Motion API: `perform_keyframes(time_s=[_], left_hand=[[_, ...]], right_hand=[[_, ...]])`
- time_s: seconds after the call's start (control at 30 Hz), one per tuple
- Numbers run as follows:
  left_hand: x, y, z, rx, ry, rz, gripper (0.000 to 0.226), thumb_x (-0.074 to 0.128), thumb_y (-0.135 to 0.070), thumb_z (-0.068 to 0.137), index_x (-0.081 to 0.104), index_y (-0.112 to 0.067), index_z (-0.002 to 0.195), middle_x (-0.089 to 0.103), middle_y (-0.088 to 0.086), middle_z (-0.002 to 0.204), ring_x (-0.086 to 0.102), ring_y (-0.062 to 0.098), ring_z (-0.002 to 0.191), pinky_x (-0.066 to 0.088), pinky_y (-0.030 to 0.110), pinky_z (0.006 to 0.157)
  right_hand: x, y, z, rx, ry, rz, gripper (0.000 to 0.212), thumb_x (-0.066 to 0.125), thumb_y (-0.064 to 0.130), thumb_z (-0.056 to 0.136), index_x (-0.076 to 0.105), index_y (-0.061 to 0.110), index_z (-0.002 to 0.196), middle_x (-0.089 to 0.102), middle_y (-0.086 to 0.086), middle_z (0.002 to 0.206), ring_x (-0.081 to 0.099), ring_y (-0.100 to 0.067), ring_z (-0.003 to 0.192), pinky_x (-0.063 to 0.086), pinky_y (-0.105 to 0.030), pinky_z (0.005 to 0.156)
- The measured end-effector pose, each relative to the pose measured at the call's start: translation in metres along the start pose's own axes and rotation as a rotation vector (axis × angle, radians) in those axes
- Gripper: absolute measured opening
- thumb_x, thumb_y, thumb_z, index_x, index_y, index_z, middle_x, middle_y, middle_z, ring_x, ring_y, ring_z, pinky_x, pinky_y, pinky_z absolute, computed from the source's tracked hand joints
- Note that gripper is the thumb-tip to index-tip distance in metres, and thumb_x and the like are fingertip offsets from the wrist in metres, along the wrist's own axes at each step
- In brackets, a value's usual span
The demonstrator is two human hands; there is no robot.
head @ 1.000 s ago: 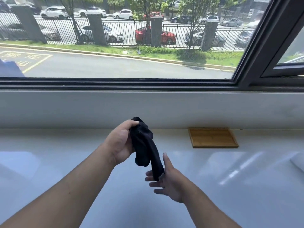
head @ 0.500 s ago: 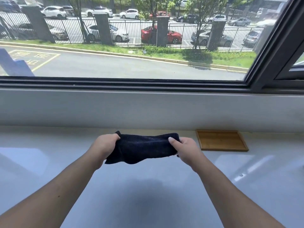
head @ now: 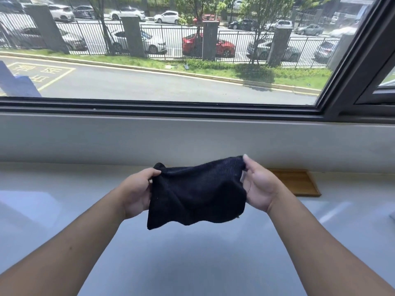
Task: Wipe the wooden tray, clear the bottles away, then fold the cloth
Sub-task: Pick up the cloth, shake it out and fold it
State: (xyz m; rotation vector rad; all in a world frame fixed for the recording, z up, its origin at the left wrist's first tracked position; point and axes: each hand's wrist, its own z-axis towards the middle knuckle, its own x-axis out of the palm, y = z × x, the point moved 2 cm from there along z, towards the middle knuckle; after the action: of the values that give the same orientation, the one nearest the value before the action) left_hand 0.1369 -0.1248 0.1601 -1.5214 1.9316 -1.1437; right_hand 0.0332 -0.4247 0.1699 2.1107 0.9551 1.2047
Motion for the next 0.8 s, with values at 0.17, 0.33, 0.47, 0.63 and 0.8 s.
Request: perform_keyframes(time_s=[0.17, 0.33, 0.47, 0.63, 0.8], left_hand=[[0.013, 0.002, 0.001, -0.03, 0.092, -0.152, 0.039, 0.047, -0.029, 0.104, 0.077, -0.004, 0.11, 0.077, 0.017, 0.102, 0.076, 0.035, 0.09, 0.06, 0.047, 0.082], [0.0, 0.016, 0.002, -0.057, -0.046, 0.081, 0.022, 0.059, -0.011, 0.095, 0.069, 0.002, 0.11, 0.079, 0.019, 0.095, 0.077, 0.033, 0.078, 0.063, 0.046, 0.08], [-0.019, 0.017, 0.004, 0.046, -0.162, 0.309, 0.026, 0.071, -0.007, 0.096, 0.07, -0.005, 0.122, 0.082, 0.013, 0.102, 0.079, 0.025, 0.088, 0.058, 0.034, 0.079], [-0.03, 0.003, 0.0, 0.262, -0.312, 0.791, 0.011, 0.081, -0.031, 0.088, 0.075, -0.037, 0.096, 0.078, -0.012, 0.087, 0.072, 0.015, 0.089, 0.052, 0.033, 0.071], [-0.027, -0.011, -0.002, 0.442, -0.351, 1.088, 0.016, 0.075, -0.041, 0.092, 0.071, -0.039, 0.077, 0.067, -0.02, 0.097, 0.063, 0.009, 0.094, 0.049, 0.035, 0.073]], right_hand=[[-0.005, -0.027, -0.006, 0.079, 0.028, -0.159, 0.058, 0.044, 0.05, 0.107, 0.065, 0.008, 0.14, 0.069, -0.019, 0.138, 0.063, -0.037, 0.13, 0.045, -0.052, 0.113], [-0.017, -0.041, -0.003, 0.048, -0.146, -0.36, 0.044, 0.047, -0.012, 0.096, 0.054, -0.009, 0.139, 0.062, -0.036, 0.137, 0.066, -0.049, 0.12, 0.055, -0.052, 0.098], [-0.019, -0.017, -0.001, -0.085, -0.217, -0.495, 0.08, 0.059, -0.009, 0.095, 0.025, 0.018, 0.163, 0.059, -0.028, 0.14, 0.066, -0.047, 0.119, 0.053, -0.053, 0.099], [-0.025, -0.002, -0.006, -0.188, -0.265, -0.964, 0.026, 0.065, 0.004, 0.096, 0.072, 0.019, 0.115, 0.079, -0.015, 0.107, 0.076, -0.034, 0.099, 0.062, -0.051, 0.092], [-0.031, 0.006, -0.015, -0.266, -0.306, -1.218, 0.011, 0.074, 0.027, 0.088, 0.076, 0.025, 0.077, 0.071, 0.005, 0.069, 0.052, -0.012, 0.052, 0.039, -0.024, 0.047]])
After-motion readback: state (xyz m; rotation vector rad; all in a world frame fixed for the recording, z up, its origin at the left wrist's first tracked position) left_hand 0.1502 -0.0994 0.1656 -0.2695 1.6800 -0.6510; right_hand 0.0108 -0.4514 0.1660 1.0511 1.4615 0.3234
